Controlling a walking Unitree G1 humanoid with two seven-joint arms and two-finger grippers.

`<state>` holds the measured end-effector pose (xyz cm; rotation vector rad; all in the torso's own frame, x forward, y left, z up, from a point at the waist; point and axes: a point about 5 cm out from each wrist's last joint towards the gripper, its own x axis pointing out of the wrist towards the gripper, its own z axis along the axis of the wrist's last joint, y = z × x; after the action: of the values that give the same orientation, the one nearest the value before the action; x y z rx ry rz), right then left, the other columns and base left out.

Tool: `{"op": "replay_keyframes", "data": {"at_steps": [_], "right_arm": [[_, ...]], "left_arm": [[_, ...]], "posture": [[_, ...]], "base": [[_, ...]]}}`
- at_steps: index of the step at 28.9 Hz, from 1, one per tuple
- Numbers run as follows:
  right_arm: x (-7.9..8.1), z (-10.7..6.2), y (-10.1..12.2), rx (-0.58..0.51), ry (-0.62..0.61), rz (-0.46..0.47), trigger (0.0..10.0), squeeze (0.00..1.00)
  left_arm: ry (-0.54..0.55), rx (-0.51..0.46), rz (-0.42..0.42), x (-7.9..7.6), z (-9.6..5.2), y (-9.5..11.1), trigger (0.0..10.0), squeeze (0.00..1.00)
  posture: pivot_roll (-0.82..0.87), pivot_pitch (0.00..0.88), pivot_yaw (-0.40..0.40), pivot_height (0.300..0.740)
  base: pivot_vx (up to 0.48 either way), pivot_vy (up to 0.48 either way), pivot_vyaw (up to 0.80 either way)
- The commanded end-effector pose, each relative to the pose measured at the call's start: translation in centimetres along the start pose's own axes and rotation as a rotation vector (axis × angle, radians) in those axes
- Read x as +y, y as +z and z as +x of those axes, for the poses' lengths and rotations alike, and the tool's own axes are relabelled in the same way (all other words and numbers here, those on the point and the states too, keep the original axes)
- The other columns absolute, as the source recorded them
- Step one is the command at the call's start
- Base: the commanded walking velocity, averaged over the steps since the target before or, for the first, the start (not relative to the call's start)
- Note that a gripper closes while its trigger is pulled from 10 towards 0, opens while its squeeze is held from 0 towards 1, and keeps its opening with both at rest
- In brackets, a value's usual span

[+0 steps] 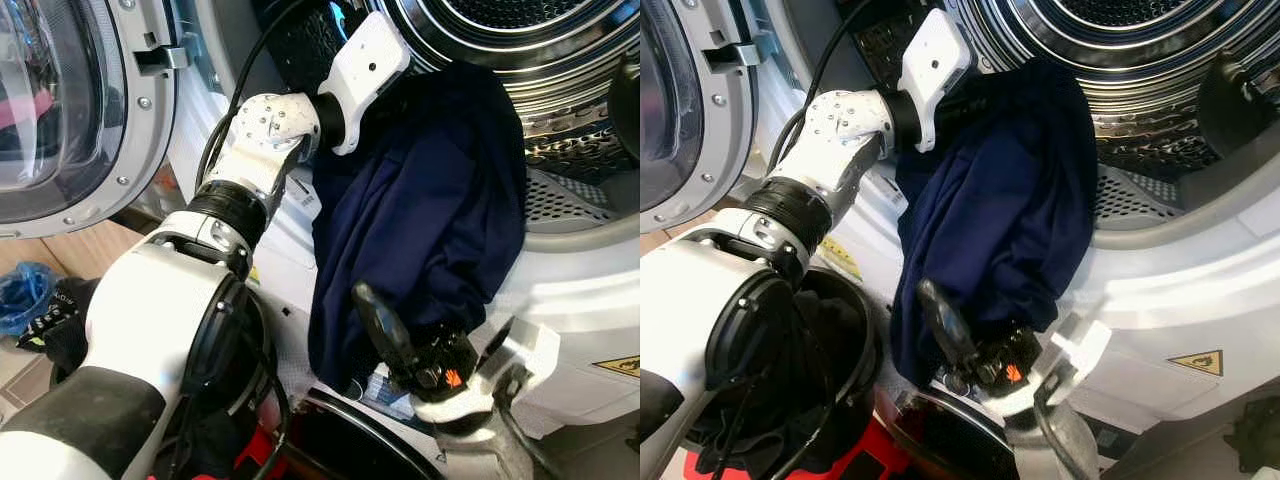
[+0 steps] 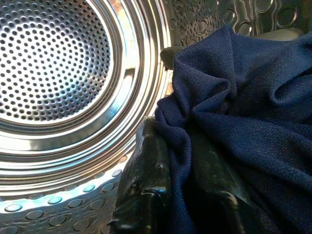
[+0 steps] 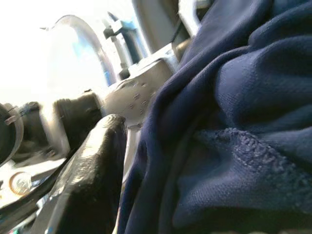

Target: Clothes washing

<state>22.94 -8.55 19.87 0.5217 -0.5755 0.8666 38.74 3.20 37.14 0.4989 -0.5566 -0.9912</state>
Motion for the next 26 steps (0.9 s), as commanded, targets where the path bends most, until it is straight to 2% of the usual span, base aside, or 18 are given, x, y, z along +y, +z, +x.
{"op": "replay_keyframes", "data": {"at_steps": [1,12,15,17,26], "right_arm": [[-0.3,0.8,0.5,-0.053,-0.009,0.001,10.0,0.00],[0.2,4.4,0.3,-0.147,0.046,0.061,10.0,0.00],[0.0,5.1,0.7,-0.181,0.032,0.065,10.0,0.00],[-0.7,6.4,1.3,-0.239,-0.012,0.062,10.0,0.00],[-1.6,7.9,2.9,-0.334,-0.056,0.069,10.0,0.00]], "left_arm": [[-0.065,0.076,-0.047,-1.4,-0.2,-2.2,10.0,0.00],[-0.215,-0.008,-0.053,-2.6,0.7,-0.8,10.0,0.00],[-0.230,-0.028,-0.051,-2.6,0.9,-0.4,10.0,0.00],[-0.283,-0.082,-0.034,-2.8,1.3,0.6,10.0,0.00],[-0.380,-0.185,-0.026,-3.1,1.6,2.4,10.0,0.00]], "posture": [[0.05,0.085,0.018,0.740],[0.05,0.088,0.023,0.740],[0.05,0.088,0.023,0.740],[0.05,0.091,0.024,0.740],[0.06,0.091,0.021,0.740]], "base": [[0.000,0.000,0.00],[0.000,0.000,0.00],[0.000,0.000,0.00],[0.000,0.000,0.00],[0.000,0.000,0.00]]}}
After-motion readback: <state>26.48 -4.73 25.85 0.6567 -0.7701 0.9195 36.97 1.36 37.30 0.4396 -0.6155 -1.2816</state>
